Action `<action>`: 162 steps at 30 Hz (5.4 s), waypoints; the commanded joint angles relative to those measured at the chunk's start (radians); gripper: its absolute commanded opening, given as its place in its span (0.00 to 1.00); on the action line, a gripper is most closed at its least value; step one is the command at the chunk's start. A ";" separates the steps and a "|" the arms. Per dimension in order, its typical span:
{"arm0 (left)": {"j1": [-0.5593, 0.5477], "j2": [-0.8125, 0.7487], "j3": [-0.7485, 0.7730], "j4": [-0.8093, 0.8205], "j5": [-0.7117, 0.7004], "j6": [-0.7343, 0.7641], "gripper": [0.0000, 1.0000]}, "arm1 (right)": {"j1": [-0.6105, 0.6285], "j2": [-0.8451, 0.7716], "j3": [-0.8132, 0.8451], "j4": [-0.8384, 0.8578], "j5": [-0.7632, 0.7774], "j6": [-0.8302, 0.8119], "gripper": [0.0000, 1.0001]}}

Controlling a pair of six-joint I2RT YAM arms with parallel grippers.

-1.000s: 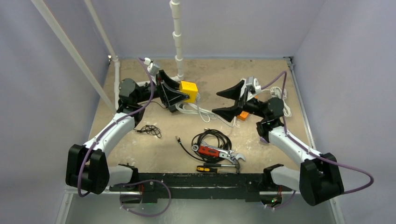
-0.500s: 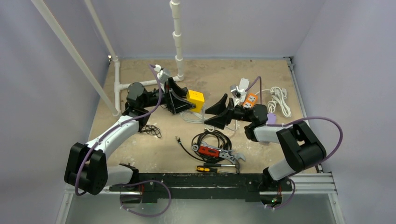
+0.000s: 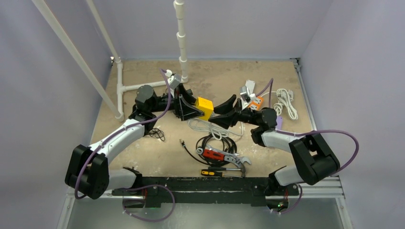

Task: Pull the plug off the socket
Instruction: Remove the plug from the socket.

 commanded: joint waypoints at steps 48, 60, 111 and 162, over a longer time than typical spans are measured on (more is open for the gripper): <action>-0.005 -0.063 0.206 -0.590 0.047 0.471 0.00 | 0.172 -0.266 0.101 -0.533 -0.001 -0.572 0.00; -0.006 -0.117 0.123 -0.502 -0.297 0.432 0.00 | 0.197 -0.248 0.027 -0.302 0.241 -0.377 0.00; -0.006 -0.220 0.063 -0.312 -0.143 0.315 0.00 | 0.310 -0.228 0.039 -0.448 0.416 -0.436 0.73; -0.205 -0.169 0.241 -0.535 -0.807 0.523 0.99 | 0.333 -0.180 0.249 -0.822 1.133 -0.443 0.00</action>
